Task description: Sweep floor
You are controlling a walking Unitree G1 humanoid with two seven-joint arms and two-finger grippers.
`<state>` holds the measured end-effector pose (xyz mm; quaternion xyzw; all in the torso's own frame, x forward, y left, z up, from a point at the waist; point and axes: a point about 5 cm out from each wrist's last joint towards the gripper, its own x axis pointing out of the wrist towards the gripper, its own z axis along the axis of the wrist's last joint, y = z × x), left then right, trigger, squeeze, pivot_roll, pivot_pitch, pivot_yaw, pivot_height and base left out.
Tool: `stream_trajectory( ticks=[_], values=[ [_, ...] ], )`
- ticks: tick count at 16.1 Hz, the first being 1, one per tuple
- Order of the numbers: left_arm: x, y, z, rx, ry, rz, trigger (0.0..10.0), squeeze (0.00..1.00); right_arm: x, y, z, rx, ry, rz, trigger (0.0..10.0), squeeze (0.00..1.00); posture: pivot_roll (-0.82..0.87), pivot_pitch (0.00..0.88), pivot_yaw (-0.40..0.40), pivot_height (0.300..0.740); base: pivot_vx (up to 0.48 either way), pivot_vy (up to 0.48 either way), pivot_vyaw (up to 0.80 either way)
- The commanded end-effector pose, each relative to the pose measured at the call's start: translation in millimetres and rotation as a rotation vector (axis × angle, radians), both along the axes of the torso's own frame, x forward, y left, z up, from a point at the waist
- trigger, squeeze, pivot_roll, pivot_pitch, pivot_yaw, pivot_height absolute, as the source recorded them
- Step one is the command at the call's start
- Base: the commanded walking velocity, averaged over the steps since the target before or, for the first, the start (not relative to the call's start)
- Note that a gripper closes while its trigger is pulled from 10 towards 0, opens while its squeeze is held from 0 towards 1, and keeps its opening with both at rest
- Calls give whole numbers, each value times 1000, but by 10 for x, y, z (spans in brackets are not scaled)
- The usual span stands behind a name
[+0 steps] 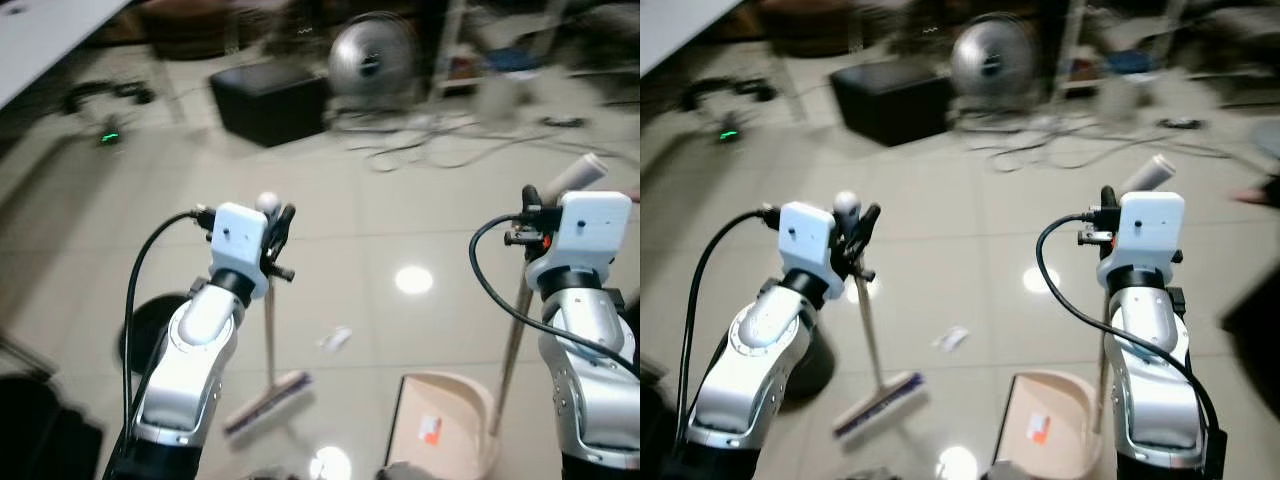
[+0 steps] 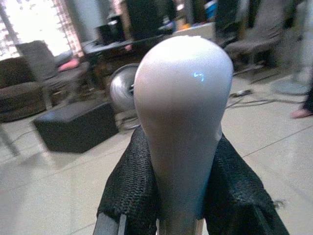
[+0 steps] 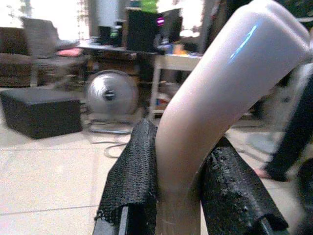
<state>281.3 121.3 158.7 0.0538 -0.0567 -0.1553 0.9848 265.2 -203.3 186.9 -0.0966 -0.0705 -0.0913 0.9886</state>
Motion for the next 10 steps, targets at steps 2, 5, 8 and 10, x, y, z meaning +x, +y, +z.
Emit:
stream_trajectory(
  ticks=[2, 5, 8, 10],
  values=[
    [23, 18, 106, 10, -64, 1, 10000, 0, 0, 45, 69, -14, -37, 24, 10000, 0, -54, 42, 62, 740, 338, 0, 0],
    [24, 16, 109, 14, -69, 5, 10000, 0, 11, 64, 71, -17, -40, 42, 10000, 0, -50, 38, 61, 740, 351, 0, 0],
    [37, 26, 118, 14, -76, 11, 10000, 0, 19, 87, 68, -17, -40, 50, 10000, 0, -47, 40, 61, 740, 358, 0, 0],
    [49, 26, 126, 14, -78, 13, 10000, 0, 19, 88, 71, -18, -39, 51, 10000, 0, -49, 47, 65, 740, 366, 0, 0]
  ],
)
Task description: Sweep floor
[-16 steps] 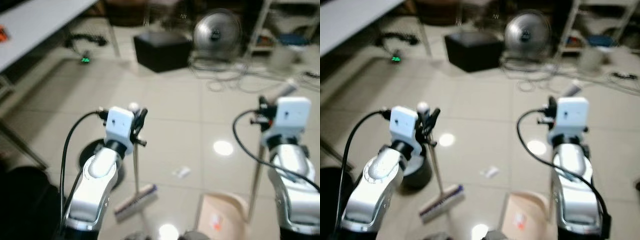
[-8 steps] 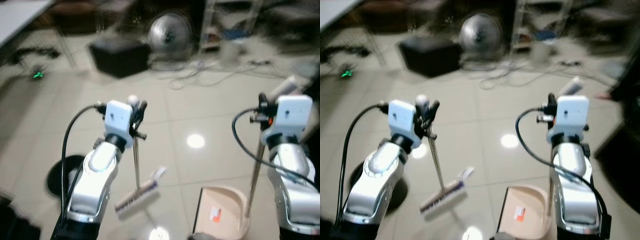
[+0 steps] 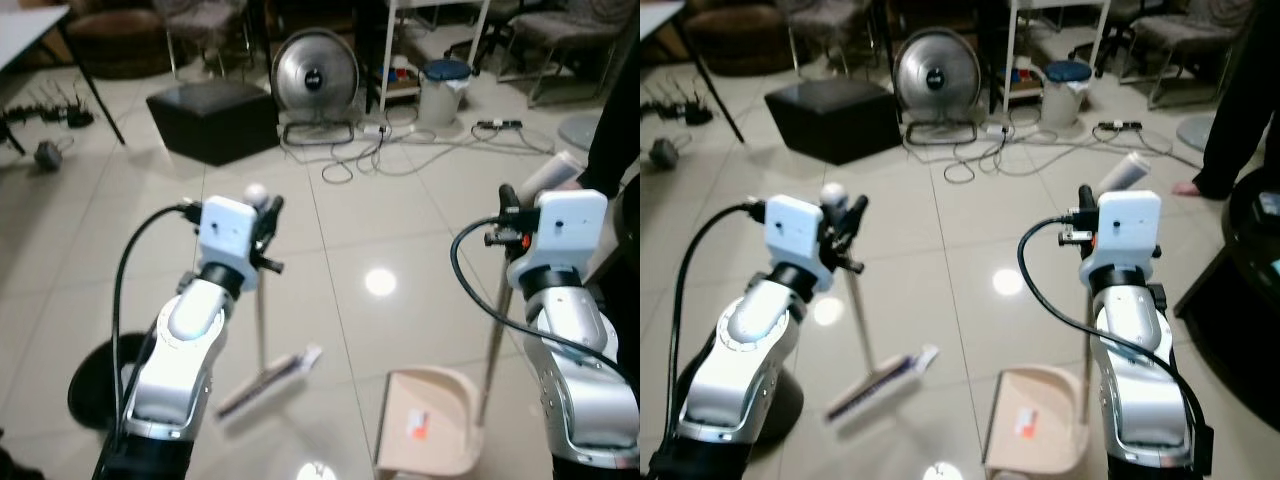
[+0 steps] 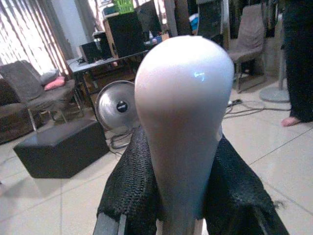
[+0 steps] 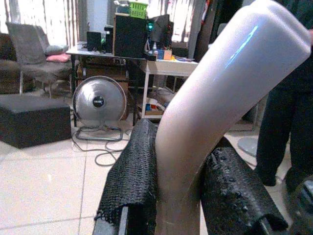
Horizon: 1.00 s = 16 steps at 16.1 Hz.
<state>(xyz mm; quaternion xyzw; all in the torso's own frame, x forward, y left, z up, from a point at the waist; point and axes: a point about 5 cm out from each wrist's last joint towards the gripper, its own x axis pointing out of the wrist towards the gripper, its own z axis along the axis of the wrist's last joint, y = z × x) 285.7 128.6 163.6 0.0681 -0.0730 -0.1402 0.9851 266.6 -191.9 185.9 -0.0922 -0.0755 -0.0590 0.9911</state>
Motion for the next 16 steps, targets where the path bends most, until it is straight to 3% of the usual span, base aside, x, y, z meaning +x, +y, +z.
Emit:
stream_trajectory(
  ticks=[1, 16],
  values=[
    [8, -48, 79, -5, -39, -16, 10000, 0, 2, -28, 80, -22, -35, -16, 10000, 0, -50, 47, 64, 740, 371, 0, 0],
    [51, -25, 83, 8, -44, -6, 10000, 0, 16, -34, 78, -1, -40, -20, 10000, 0, -45, 67, 76, 740, 373, 0, 0]
  ],
)
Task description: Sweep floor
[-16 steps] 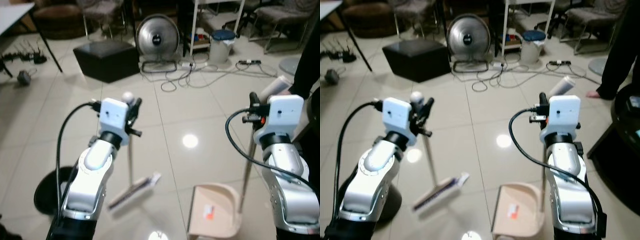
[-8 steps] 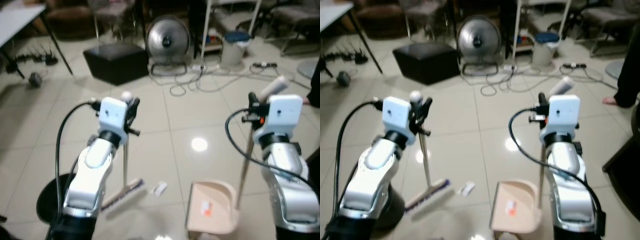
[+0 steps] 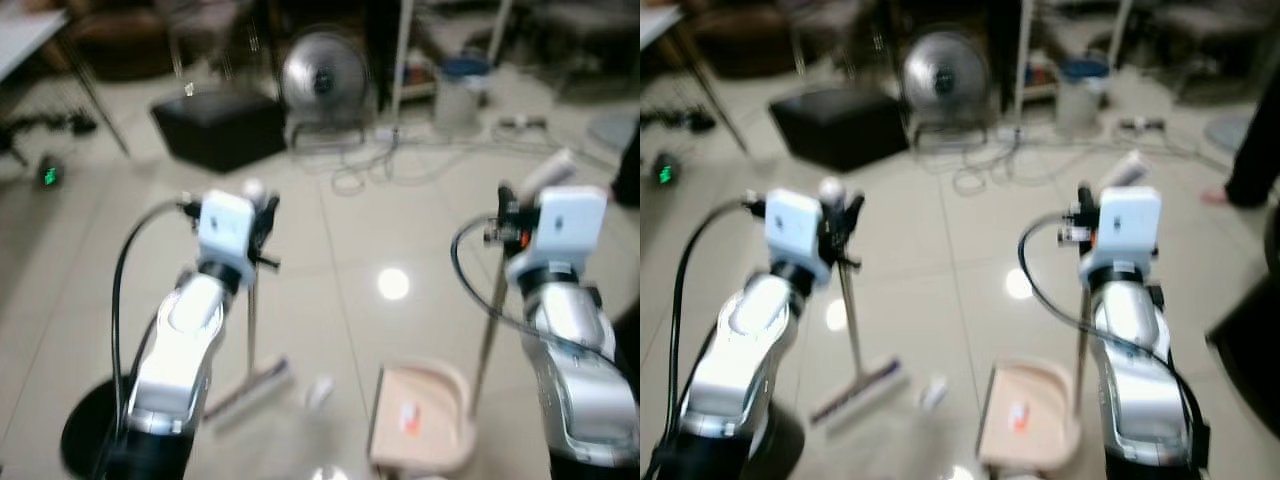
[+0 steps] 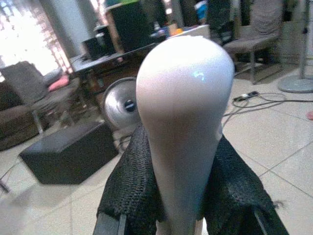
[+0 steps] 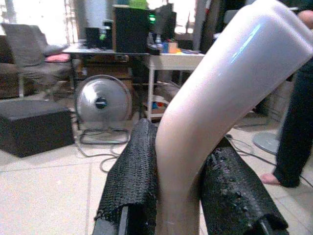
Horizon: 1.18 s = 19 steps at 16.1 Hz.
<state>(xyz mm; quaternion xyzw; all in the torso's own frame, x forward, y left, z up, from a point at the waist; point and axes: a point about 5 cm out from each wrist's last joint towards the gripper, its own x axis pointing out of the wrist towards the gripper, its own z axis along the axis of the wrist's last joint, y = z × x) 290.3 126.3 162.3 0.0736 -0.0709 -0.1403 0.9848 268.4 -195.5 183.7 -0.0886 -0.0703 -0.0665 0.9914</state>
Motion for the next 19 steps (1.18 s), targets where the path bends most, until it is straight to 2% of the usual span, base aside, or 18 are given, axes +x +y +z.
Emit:
stream_trajectory(
  ticks=[1, 4, 6, 8, 9, 12, 14, 17, 19],
  values=[
    [7, 6, 95, -1, -47, -3, 10000, 0, 3, 15, 104, -7, -52, 5, 10000, 0, -44, 67, 78, 740, 375, 0, 0],
    [4, 32, 97, 5, -48, 6, 10000, 0, 41, 114, 108, -49, -43, 62, 10000, 0, -30, 70, 75, 740, 375, 0, 267],
    [-2, 36, 96, 7, -48, 8, 10000, 0, 40, 121, 102, -43, -42, 60, 10000, 0, -28, 73, 75, 740, 373, 0, 800],
    [-18, 37, 85, 11, -43, 6, 10000, 0, 24, 104, 103, 13, -61, 44, 10000, 0, -25, 85, 81, 740, 375, 0, 0],
    [-22, 38, 84, 12, -42, 4, 10000, 0, 25, 102, 94, 7, -59, 51, 10000, 0, -21, 93, 84, 740, 375, 0, 0],
    [47, 58, 81, 8, -44, 41, 10000, 0, 84, 104, 71, -36, -87, 42, 10000, 0, -6, 117, 88, 740, 123, 0, 0],
    [124, 105, 13, 74, -42, 104, 10000, 0, 162, 119, 16, -16, -76, 59, 10000, 0, -10, 159, 104, 740, 0, 0, 0],
    [179, 155, -11, 39, -51, 143, 10000, 0, 219, 92, 31, -24, -116, 40, 10000, 0, -12, 189, 118, 740, 0, 0, 0],
    [285, 181, 22, 5, -79, 199, 10000, 0, 294, 37, 32, -43, -142, -13, 10000, 0, 4, 234, 134, 740, 0, 0, 0]
  ],
)
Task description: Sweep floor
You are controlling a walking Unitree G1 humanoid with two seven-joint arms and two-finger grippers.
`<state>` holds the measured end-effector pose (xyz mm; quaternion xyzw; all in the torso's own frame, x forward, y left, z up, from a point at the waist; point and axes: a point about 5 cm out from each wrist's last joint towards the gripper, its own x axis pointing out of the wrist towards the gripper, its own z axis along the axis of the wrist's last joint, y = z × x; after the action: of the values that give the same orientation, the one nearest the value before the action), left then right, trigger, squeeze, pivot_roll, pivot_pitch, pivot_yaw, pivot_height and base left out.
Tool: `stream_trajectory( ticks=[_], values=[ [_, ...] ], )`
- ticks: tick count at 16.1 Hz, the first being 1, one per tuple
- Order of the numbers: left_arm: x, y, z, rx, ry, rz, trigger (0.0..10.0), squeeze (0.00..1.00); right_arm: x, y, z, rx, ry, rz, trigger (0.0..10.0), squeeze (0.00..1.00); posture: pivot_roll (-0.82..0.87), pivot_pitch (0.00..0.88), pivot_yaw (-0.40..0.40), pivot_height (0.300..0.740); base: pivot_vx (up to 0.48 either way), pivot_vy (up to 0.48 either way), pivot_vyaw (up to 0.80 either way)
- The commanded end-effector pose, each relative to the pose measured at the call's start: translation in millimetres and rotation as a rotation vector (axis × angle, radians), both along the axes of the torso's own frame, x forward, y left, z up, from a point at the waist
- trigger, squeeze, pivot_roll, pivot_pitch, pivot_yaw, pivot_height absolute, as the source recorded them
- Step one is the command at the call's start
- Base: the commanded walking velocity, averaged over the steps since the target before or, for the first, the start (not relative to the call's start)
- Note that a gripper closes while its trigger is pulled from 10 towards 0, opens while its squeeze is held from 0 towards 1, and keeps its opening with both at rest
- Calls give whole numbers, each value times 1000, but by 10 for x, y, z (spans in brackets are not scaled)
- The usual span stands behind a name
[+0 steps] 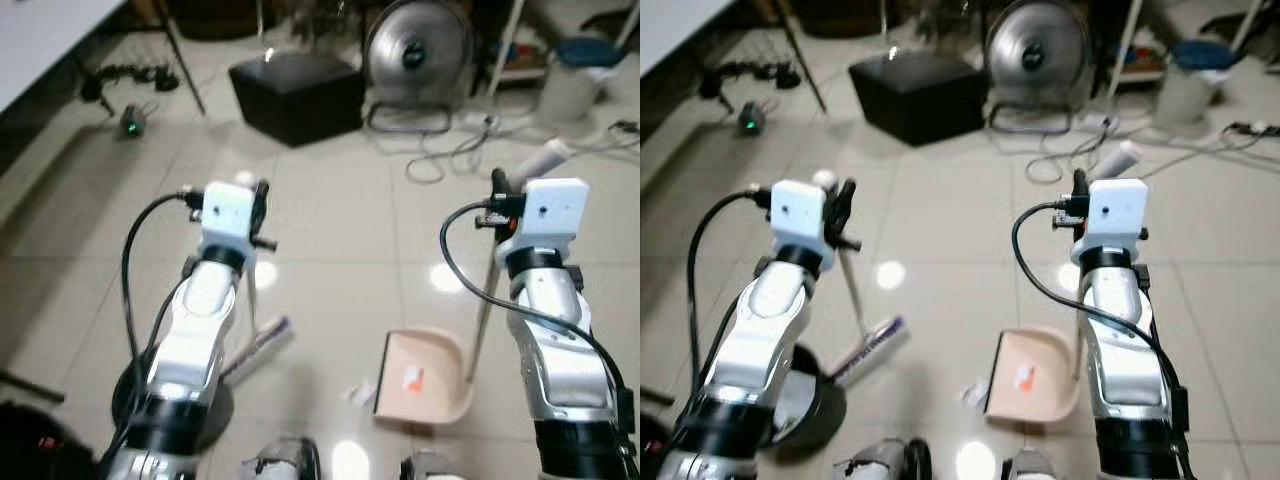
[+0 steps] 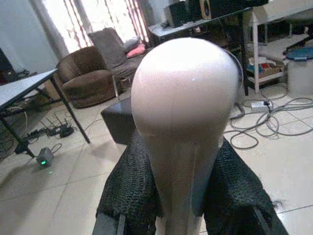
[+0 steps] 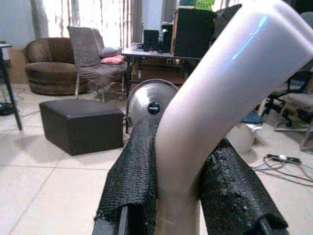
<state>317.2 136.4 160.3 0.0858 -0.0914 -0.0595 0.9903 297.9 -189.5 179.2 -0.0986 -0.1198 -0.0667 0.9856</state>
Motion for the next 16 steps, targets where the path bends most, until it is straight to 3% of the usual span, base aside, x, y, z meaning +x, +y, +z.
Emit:
stream_trajectory(
  ticks=[1, 5, 8, 12, 16],
  values=[
    [44, 82, 46, -14, -32, 42, 10000, 0, 12, -34, 72, -38, -52, -30, 10000, 0, 7, 243, 136, 740, 0, 0, 0],
    [167, 114, 82, -115, -96, 84, 10000, 0, 27, -132, -49, -68, -93, -78, 10000, 0, 43, 327, 165, 740, 0, 0, 0],
    [207, 10, 68, -148, -138, 32, 10000, 0, 55, -112, -186, -112, -95, -53, 10000, 0, 66, 366, 175, 740, 0, 0, 0],
    [276, -179, -37, -164, -146, 4, 10000, 0, 143, 101, -304, -209, -127, 39, 10000, 0, 74, 383, 180, 740, 0, 0, 0],
    [279, -394, -164, -209, -110, -17, 10000, 0, 97, 380, -411, -130, -189, 89, 10000, 0, 97, 383, 203, 740, 0, 0, 0]
  ],
)
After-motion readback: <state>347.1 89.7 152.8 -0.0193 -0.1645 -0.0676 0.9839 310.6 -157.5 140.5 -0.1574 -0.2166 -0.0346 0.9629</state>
